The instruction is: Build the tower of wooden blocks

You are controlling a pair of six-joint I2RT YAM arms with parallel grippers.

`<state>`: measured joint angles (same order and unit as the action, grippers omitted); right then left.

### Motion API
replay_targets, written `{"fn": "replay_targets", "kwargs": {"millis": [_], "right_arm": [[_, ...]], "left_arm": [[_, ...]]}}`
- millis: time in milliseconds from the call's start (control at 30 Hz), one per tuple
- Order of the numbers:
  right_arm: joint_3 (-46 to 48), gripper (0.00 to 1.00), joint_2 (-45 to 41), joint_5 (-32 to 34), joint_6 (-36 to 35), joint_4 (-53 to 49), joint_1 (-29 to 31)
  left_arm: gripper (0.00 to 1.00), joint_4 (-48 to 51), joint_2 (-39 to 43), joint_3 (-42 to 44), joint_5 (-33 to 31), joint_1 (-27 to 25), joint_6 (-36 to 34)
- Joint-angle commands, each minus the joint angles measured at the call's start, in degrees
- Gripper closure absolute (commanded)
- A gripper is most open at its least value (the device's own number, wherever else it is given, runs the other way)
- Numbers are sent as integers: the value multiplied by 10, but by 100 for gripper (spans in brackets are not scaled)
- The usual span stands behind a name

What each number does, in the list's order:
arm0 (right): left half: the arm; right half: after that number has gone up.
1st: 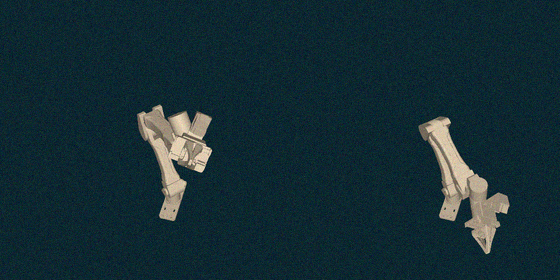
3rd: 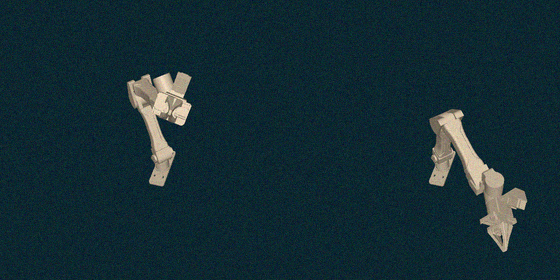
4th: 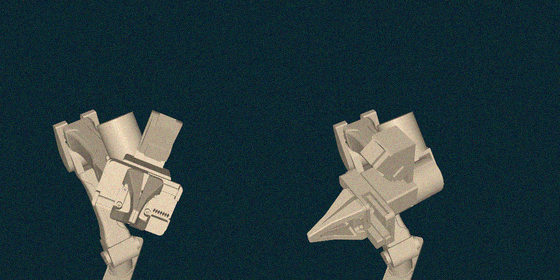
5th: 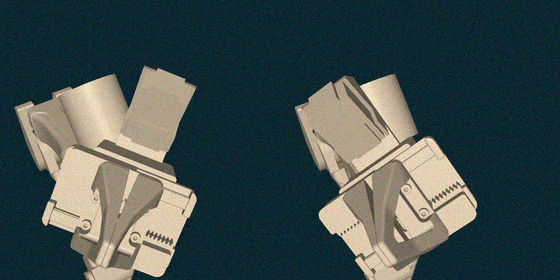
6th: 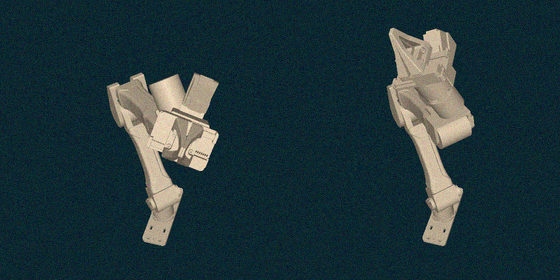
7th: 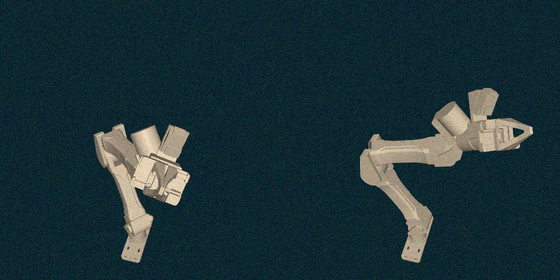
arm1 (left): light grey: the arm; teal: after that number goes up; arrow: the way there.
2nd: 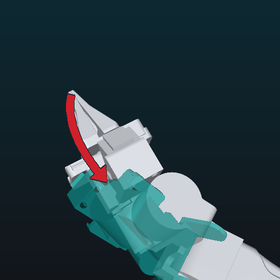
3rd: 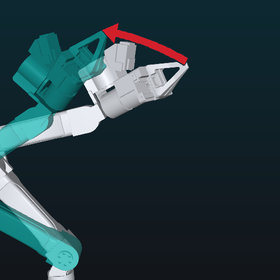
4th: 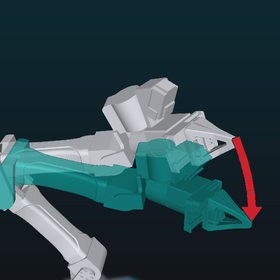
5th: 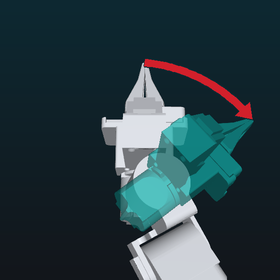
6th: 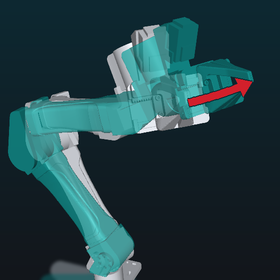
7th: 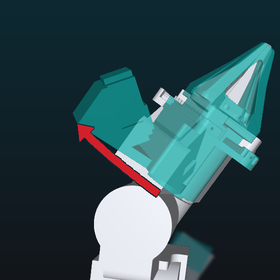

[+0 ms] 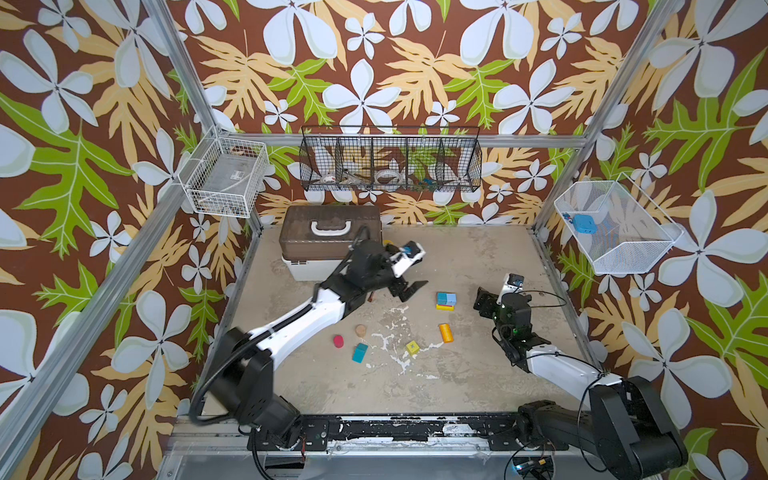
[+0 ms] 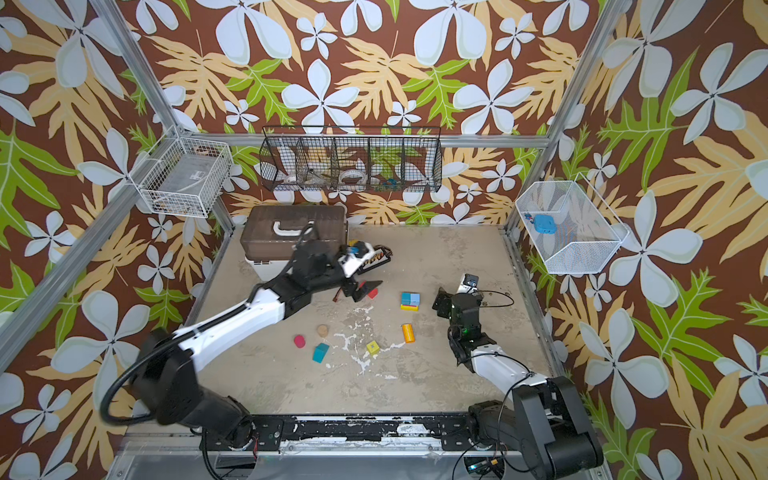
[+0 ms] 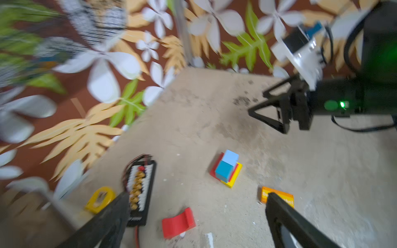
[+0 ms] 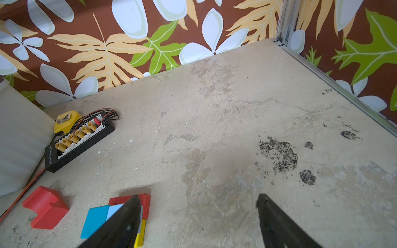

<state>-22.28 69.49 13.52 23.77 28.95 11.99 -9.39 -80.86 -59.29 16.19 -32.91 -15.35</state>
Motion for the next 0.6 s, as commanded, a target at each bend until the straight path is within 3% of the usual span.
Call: {"fn": "replay_targets", "kwargs": {"millis": [0,100,233,367,433,567], "right_arm": [[-2,15,-1,10,1,6,1],[-1,15,-2,13,1,5,4],[-6,16,2,24,-5,4,14],[-11,16,7,51,-18,1,39],[-15,16,12,55,-21,-1,44],[-19,16,16,54,-21,-6,44]], "left_arm": [[0,-204,150,179,-76,69,230],[0,-269,302,359,-208,127,334],[0,-243,421,474,-231,183,360],[0,-268,415,534,-296,190,342],[0,-267,394,539,-354,193,386],[0,-296,364,562,-362,194,425]]}}
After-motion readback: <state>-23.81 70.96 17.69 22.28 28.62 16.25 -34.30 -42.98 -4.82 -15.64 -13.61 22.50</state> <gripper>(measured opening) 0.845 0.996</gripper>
